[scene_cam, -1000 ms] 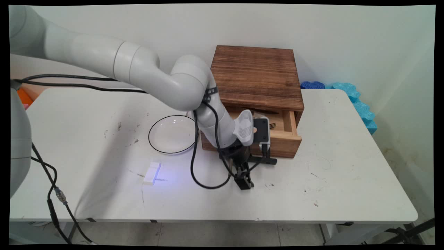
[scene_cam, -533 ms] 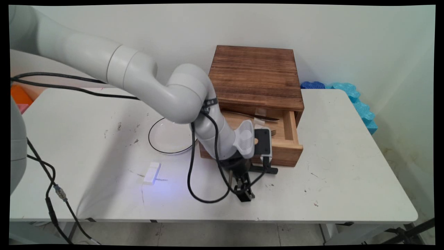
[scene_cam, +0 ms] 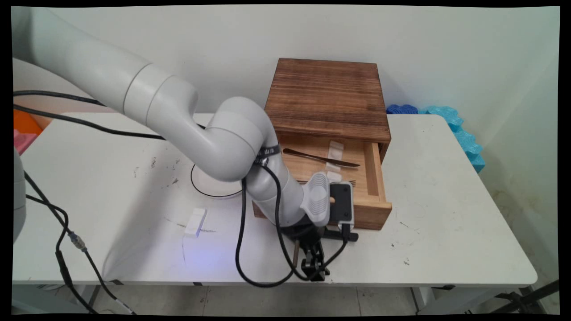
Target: Open the drawer
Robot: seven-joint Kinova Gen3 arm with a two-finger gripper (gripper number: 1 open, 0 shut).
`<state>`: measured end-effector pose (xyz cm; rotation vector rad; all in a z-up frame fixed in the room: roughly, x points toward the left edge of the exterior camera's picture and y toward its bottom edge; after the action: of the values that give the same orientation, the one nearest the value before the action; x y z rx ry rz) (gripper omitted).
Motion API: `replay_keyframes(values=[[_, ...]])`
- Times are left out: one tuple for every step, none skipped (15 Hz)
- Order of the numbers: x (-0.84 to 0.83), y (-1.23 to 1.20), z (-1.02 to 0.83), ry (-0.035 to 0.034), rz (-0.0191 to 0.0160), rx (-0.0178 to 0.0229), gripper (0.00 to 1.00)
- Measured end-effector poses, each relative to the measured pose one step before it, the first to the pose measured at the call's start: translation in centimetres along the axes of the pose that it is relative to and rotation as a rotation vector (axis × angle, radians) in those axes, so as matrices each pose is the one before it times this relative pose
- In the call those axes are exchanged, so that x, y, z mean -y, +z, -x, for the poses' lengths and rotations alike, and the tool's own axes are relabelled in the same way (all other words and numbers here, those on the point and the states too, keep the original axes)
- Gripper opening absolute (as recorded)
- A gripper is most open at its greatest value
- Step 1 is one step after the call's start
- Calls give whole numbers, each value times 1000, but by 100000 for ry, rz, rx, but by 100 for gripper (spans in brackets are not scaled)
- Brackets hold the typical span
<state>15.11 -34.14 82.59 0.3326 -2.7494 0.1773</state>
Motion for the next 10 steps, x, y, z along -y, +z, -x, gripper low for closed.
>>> replay_keyframes(values=[[-523, -104, -37, 83, 295, 3, 100], [-436, -90, -22, 79, 254, -6, 100], [-510, -108, -29, 177, 348, -39, 100], [-500, -102, -14, 181, 357, -27, 100], [-412, -86, -8, 150, 304, -34, 100], [-282, -59, 3, 101, 244, -27, 100], [-403, -89, 1, 157, 349, -55, 100], [-462, -110, 24, 160, 434, -56, 100], [-444, -109, 33, 149, 432, -38, 100], [-355, -94, 32, 110, 343, -43, 100]])
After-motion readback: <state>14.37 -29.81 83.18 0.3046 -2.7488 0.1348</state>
